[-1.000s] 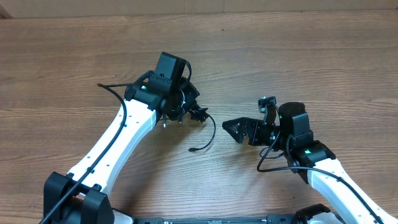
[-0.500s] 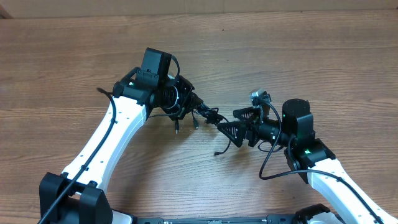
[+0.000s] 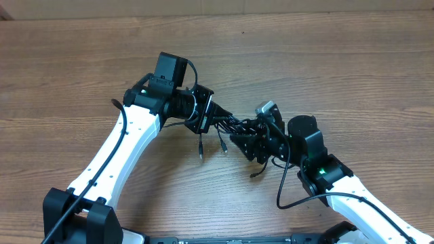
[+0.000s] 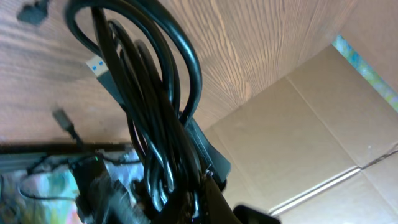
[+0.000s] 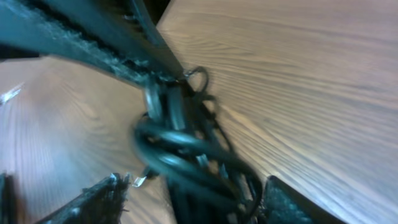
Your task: Untangle cables
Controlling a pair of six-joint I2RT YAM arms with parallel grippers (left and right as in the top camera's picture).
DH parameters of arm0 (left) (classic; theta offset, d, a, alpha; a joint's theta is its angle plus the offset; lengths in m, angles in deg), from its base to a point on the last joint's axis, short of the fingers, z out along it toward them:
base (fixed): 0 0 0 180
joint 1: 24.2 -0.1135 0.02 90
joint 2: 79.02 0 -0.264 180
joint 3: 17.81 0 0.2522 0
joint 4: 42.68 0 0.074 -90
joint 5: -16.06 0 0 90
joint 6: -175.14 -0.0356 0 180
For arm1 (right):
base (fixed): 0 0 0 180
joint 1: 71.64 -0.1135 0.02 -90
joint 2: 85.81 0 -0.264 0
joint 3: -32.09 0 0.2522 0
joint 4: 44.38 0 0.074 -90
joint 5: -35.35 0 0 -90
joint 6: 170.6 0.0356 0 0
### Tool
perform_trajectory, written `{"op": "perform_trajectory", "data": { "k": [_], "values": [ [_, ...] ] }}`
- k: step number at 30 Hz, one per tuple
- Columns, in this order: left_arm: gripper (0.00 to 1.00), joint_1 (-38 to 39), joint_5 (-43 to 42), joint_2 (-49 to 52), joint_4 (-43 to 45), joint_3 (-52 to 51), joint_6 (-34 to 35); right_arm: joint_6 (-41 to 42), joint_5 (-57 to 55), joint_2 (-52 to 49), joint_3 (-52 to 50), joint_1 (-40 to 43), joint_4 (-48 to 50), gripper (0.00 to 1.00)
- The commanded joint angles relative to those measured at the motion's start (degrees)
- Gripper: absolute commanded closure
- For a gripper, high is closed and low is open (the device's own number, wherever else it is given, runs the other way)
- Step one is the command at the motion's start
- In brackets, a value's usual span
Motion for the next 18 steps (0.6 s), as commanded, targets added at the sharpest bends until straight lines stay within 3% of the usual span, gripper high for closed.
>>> {"op": "perform_trajectory", "data": {
  "k": [1, 7, 9, 11, 14, 15, 18],
  "values": [
    [0.95, -0.2, -4.5, -0.9, 0.2, 0.9, 4.4, -0.9, -5.6, 0.2, 0.3, -0.3, -0.5, 0.52],
    [0.92, -0.4, -3.4, -0.9, 0.2, 0.9, 4.3, 0.2, -1.4, 0.2, 0.3, -0.4, -2.1, 0.94],
    [0.89, -0.4, -1.2, -0.9, 0.2, 0.9, 4.1, 3.8, 0.2, 0.2, 0.3, -0.4, -1.9, 0.96],
    [0.76, -0.4, 2.4, -0.9, 0.2, 0.9, 2.4, 8.9, 0.3, 0.3, 0.3, -0.4, -1.6, 0.96],
    [0.36, -0.4, 7.0, -0.9, 0.2, 0.9, -1.0, 16.3, 0.4, 0.3, 0.3, -0.4, -1.7, 0.96],
    [0.29, -0.4, 7.7, -0.9, 0.2, 0.9, -1.8, 18.0, 0.4, 0.3, 0.3, -0.4, -1.7, 0.96],
    [0.23, -0.4, 9.8, -0.9, 0.2, 0.9, -5.1, 22.3, 1.9, 0.3, 0.3, -0.3, -1.5, 0.96]
  ]
}}
